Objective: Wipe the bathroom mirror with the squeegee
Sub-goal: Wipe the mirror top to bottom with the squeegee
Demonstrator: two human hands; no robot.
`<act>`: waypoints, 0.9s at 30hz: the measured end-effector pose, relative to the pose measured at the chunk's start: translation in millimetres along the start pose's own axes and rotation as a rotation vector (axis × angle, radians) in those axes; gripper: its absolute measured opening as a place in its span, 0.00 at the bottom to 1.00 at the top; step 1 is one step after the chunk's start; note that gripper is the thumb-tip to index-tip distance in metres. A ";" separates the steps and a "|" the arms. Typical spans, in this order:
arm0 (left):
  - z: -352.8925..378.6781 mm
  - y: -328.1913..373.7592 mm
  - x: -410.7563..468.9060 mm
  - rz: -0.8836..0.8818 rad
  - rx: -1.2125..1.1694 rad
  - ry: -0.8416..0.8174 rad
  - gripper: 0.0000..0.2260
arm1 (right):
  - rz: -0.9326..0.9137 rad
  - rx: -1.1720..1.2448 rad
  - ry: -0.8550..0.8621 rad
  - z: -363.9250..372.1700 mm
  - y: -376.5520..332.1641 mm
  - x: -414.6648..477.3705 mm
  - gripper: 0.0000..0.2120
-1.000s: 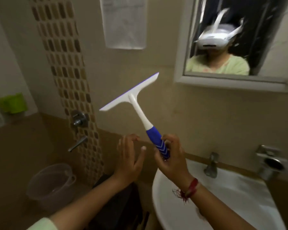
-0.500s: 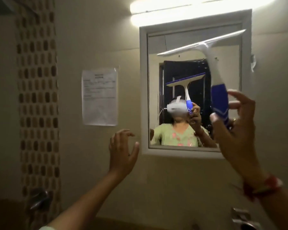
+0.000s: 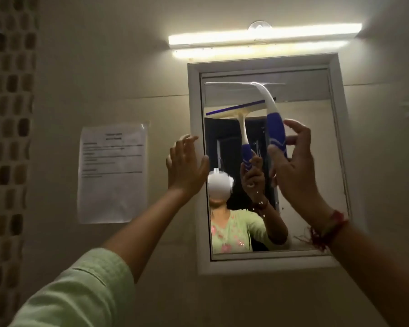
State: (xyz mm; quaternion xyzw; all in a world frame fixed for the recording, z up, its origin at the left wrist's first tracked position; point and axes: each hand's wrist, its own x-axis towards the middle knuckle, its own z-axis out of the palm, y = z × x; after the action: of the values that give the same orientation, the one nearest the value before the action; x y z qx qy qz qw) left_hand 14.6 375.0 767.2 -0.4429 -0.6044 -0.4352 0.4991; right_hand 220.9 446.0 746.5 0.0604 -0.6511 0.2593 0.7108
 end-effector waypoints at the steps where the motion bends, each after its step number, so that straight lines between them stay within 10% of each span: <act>1: 6.8 0.0 5.2 -0.021 -0.047 -0.015 0.26 | 0.000 -0.017 0.017 7.1 2.9 0.8 0.19; 13: 36.7 -4.6 8.3 -0.046 -0.368 0.095 0.22 | -0.167 -0.324 0.151 41.5 21.8 21.6 0.25; 27: 42.0 -6.0 2.6 -0.057 -0.389 0.145 0.20 | -0.031 -0.077 0.178 81.6 36.8 38.9 0.26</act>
State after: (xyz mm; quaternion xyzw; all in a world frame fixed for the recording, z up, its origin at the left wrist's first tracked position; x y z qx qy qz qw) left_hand -0.6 414.6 764.1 -0.4810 -0.4837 -0.5885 0.4339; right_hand 132.2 454.3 786.3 0.0198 -0.5940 0.2276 0.7714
